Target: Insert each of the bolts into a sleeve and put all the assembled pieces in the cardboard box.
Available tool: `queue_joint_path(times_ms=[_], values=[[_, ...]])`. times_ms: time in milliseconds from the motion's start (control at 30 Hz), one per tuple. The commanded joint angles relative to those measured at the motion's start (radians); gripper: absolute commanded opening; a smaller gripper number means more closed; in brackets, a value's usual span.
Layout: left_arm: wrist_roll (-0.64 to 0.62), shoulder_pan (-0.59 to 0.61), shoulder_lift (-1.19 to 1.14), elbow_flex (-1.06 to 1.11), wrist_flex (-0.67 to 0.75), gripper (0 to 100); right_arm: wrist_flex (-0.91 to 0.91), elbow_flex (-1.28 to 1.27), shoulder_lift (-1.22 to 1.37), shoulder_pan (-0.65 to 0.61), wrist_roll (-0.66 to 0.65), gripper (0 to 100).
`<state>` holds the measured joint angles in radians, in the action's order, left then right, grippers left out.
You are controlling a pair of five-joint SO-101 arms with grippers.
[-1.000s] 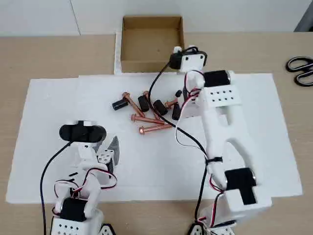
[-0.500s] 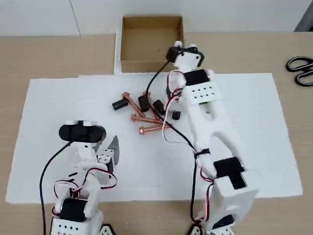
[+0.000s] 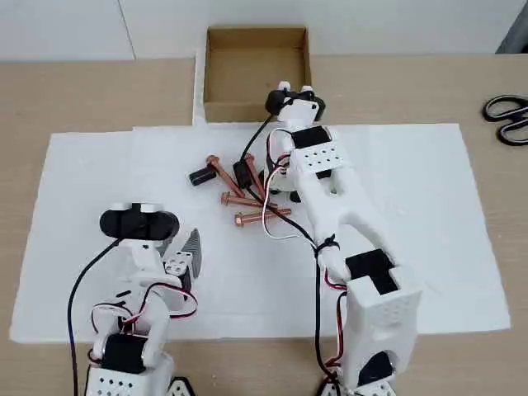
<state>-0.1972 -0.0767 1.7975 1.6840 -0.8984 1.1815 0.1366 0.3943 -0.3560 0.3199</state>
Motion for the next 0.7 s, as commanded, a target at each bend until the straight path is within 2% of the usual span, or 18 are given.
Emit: queue_joint_path(times_ms=[0, 133, 300, 667], values=[[0.008, 0.011, 0.008, -0.004, 0.023, 14, -0.024, 0.048, -0.007, -0.001, 0.006, 39.3], [0.008, 0.011, 0.008, -0.004, 0.023, 14, -0.038, 0.044, -0.005, 0.002, 0.006, 38.1], [0.008, 0.011, 0.008, -0.004, 0.023, 14, -0.05, 0.043, -0.005, 0.013, 0.008, 29.6], [0.008, 0.011, 0.008, -0.004, 0.023, 14, -0.054, 0.043, 0.091, 0.028, 0.008, 29.3]])
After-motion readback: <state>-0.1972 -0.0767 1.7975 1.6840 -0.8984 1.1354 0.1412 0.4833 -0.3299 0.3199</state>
